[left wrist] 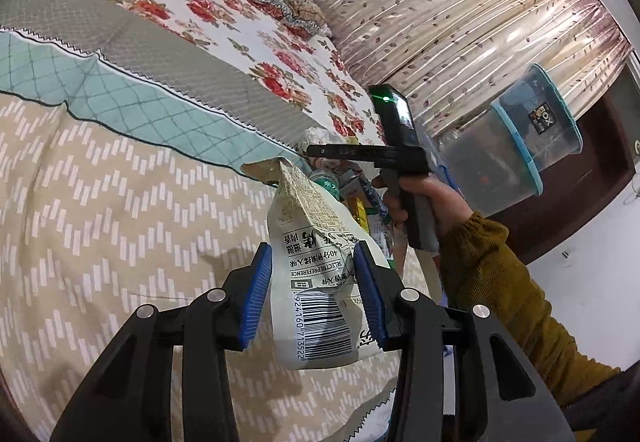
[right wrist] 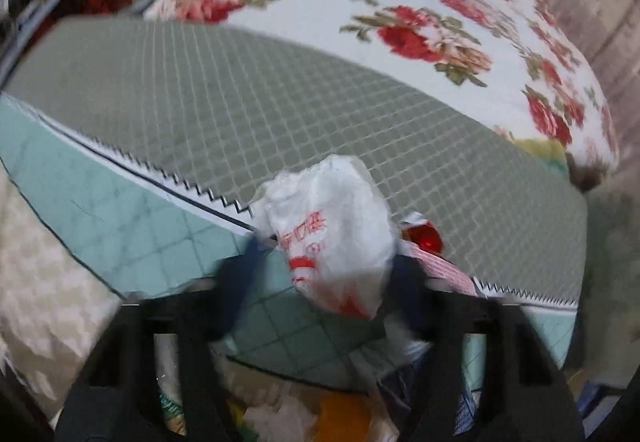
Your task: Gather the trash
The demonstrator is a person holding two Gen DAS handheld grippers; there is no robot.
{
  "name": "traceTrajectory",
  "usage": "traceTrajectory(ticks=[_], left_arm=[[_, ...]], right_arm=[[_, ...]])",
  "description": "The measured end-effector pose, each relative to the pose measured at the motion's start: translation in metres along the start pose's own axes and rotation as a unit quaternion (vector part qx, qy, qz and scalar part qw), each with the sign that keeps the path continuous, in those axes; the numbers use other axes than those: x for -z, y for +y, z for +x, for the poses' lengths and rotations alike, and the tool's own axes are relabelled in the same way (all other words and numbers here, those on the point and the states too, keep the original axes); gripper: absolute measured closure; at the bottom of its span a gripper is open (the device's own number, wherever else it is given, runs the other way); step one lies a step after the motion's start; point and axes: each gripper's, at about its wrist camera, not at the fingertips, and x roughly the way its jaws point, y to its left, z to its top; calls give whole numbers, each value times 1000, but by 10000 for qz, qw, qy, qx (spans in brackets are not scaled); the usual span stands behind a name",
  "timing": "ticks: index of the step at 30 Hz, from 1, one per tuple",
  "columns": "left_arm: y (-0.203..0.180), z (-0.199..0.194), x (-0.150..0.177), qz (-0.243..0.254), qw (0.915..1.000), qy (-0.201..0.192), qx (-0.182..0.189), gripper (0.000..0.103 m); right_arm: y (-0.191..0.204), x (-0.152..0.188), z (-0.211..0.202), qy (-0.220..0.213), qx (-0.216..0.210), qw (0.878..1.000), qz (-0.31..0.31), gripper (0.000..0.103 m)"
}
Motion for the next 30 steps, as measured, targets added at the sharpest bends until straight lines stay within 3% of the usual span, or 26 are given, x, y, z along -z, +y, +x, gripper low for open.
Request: traceTrajectory(ticks=[2,8,12,17,24,30], left_arm=[[1,1,0,-1,10000,8,15,63],[-3,6,0,61,9999,30,90,63],[-11,4,4,159,9998,26,123,63],[-30,-3,10,409,9990,-50,198,63],[-62,4,28,803,9963,129,286,63],[-85,19,49,1091,9925,436,336,63]], right_arm=[[7,3,-15,-340,59,9991,-241,69],[6,25,-83,-1301,-725,9888,101,70],[6,62,-129,-1810,-1524,9710,356,70],[5,135,-166,-2274,-2100,9487,639,70],[1,234,-166,-2401,-2169,9385,1205,70],[0,292,-147,-2204,-2428,9282,1759,70]])
